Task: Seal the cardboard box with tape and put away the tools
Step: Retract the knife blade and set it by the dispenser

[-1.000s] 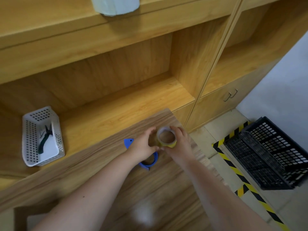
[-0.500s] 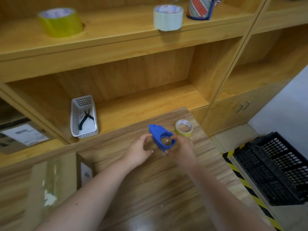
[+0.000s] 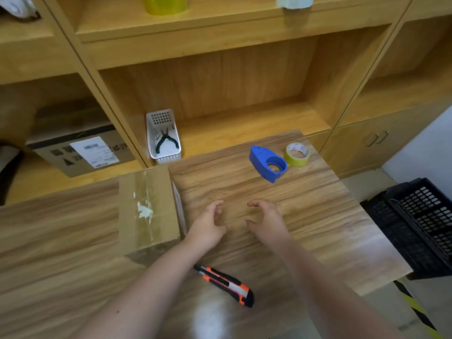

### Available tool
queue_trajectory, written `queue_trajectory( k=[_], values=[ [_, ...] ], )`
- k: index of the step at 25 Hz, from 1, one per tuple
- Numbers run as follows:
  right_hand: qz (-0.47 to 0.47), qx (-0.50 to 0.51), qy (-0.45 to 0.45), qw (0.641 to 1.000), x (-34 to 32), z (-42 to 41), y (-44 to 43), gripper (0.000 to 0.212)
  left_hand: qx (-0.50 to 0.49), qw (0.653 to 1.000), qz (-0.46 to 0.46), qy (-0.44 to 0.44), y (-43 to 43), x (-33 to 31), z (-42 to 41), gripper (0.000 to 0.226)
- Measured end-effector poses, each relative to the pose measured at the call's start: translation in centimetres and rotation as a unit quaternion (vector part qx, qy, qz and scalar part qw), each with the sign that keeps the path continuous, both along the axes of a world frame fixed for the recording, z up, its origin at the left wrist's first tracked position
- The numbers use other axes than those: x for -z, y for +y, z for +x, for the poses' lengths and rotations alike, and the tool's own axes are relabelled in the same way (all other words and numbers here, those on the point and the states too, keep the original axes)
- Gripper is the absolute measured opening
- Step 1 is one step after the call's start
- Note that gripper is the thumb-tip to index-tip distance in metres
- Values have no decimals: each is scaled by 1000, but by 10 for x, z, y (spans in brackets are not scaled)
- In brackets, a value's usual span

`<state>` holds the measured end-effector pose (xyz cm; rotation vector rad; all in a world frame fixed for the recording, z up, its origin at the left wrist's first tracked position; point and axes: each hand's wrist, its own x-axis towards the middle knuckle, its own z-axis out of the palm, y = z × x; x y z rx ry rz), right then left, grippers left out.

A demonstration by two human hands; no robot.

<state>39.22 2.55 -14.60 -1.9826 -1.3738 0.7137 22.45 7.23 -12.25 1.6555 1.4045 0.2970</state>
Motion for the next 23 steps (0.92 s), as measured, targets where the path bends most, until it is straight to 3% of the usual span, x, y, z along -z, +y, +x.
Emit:
queue_trajectory(
  k=[6, 11, 17, 23],
  values=[
    [-67, -33, 11, 997, 33, -50, -36, 42, -72, 997, -40, -7, -42, 37, -48, 38],
    [-105, -59, 8, 993, 58, -75, -58, 43, -97, 993, -64, -12, -66, 60, -65, 42],
    [-159, -102, -43, 981, 78, -91, -75, 42, -149, 986, -75, -8, -88, 82, -85, 30],
    [-169, -109, -84, 976, 83, -105, -82, 46, -223, 956, -191, 20, -100, 97, -85, 19]
  ],
)
